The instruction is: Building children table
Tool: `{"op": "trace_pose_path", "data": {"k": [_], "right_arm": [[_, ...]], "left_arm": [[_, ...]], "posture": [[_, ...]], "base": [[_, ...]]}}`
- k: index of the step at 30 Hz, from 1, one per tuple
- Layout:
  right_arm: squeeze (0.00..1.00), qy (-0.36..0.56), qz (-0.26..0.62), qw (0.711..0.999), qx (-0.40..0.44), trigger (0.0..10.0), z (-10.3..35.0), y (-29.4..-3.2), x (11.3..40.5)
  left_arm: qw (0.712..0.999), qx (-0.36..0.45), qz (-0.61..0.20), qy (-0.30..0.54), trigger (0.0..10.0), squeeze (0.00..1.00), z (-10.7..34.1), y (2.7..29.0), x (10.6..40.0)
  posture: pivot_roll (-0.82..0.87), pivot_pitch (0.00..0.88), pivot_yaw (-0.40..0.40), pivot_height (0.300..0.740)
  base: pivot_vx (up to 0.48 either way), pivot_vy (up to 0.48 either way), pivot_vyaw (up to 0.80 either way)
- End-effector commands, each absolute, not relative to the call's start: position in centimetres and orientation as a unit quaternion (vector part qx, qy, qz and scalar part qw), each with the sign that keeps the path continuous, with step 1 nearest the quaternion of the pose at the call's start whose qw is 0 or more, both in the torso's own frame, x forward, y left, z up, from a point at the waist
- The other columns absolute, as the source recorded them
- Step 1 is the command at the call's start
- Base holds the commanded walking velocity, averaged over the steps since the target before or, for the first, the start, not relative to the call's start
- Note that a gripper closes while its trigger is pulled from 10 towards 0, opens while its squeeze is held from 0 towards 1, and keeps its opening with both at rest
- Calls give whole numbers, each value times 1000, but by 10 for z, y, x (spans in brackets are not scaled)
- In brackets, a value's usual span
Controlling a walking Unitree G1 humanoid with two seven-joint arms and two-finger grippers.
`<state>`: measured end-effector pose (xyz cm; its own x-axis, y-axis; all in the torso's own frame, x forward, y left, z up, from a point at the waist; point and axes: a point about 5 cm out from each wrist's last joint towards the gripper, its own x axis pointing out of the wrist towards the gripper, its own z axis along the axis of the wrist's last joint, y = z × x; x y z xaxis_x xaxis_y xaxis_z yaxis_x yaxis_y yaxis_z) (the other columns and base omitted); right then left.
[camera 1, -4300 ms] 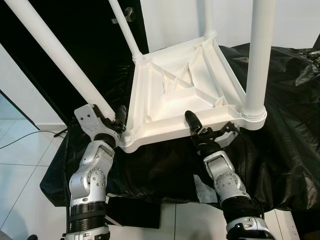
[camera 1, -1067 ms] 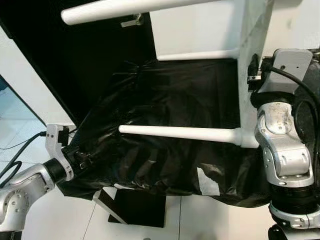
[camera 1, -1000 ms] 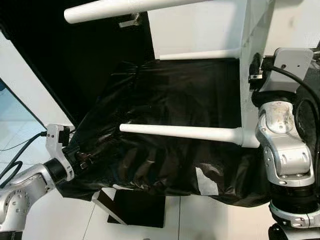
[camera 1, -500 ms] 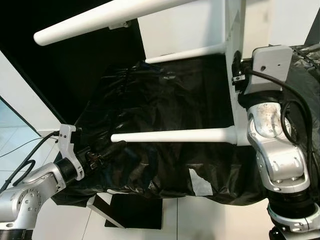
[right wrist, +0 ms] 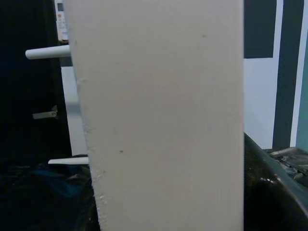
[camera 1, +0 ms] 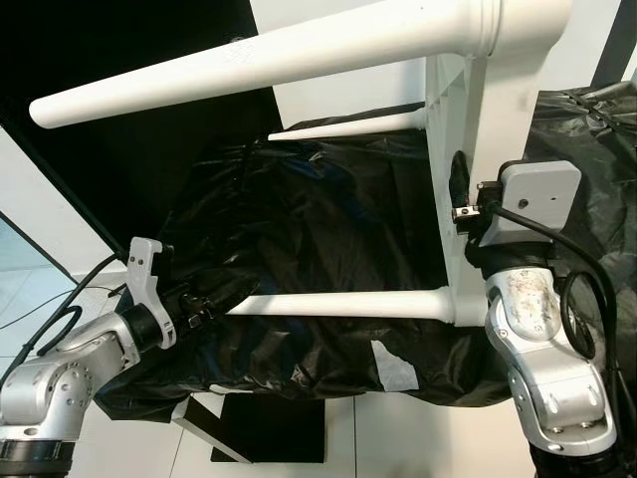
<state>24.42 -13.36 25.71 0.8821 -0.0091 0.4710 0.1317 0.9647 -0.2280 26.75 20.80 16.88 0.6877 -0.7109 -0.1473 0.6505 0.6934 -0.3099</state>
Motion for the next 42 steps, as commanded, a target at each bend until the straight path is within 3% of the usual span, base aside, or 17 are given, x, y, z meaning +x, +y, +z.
{"op": "trace_pose_path", "data": {"k": [1, 2, 17, 18, 25, 37, 42], "right_arm": [[0, -283, 59, 947, -138, 10000, 265, -111, 230], [1000, -278, 58, 950, -133, 10000, 263, -115, 230], [1000, -278, 18, 953, -121, 10000, 242, -130, 218], [0, -283, -13, 948, -146, 10000, 234, -137, 214], [0, -292, -63, 941, -160, 10000, 225, -144, 207], [0, -264, 43, 951, -157, 10000, 201, -122, 197], [0, -280, 66, 942, -170, 10000, 201, -116, 197]], "left_arm": [[888, -118, -426, 129, 10000, 533, 167, 205, 265], [887, -118, -427, 129, 10000, 518, 167, 203, 266], [884, -107, -439, 122, 10000, 498, 169, 198, 269], [883, -106, -441, 122, 10000, 498, 170, 197, 270], [881, -99, -446, 124, 10000, 494, 171, 195, 272], [878, -92, -452, 126, 10000, 471, 174, 195, 277], [877, -92, -454, 125, 10000, 463, 175, 193, 278]], "posture": [[-85, 0, 138, 740], [-85, 0, 138, 740], [-81, 0, 128, 740], [-83, 0, 133, 740], [-82, 0, 151, 740], [-83, 5, 168, 740], [-82, 2, 165, 740]], "base": [[0, 0, 0], [0, 0, 0], [0, 0, 0], [0, 0, 0], [0, 0, 0], [0, 0, 0], [0, 0, 0]]}}
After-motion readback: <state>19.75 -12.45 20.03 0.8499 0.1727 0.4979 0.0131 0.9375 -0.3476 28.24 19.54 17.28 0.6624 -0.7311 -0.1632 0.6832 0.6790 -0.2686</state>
